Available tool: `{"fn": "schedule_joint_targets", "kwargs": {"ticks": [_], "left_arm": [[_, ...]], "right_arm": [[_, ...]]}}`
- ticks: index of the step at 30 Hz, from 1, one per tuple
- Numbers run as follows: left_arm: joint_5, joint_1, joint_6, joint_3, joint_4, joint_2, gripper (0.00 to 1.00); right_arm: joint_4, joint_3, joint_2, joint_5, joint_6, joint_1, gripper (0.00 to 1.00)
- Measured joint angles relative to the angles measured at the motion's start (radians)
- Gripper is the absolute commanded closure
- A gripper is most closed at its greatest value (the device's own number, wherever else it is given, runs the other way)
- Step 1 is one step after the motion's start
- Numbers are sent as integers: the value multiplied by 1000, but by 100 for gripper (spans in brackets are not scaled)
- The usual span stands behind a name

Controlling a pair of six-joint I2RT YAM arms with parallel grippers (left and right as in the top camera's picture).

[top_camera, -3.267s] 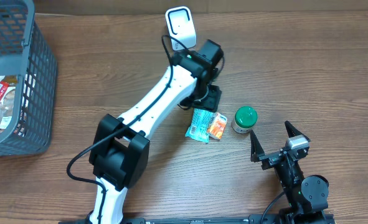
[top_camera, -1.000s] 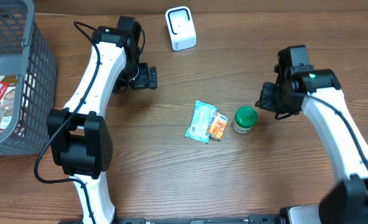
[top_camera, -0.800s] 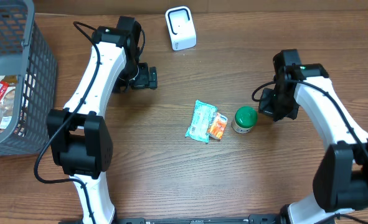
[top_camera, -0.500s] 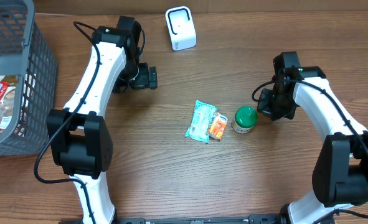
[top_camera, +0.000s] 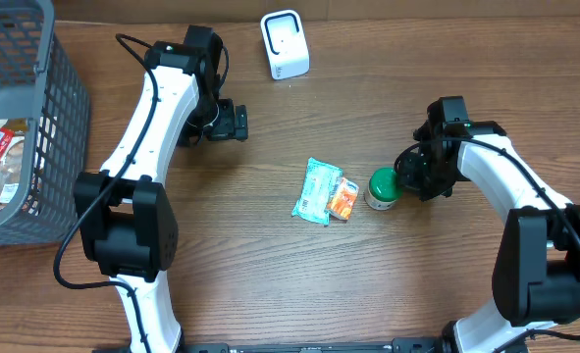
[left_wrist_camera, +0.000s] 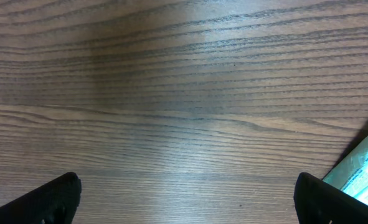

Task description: Scan the item barcode

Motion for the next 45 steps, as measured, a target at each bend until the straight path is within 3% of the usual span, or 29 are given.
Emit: {"fn": "schedule_joint_targets", "kwargs": {"ticks": [17,45], "left_arm": [[0,0,0,0,0,0,0],[0,0,0,0,0,0,0]], "right_arm": [[1,-8,0,-76,-72,0,96],[71,-80,0,-184,-51,0,96]]}}
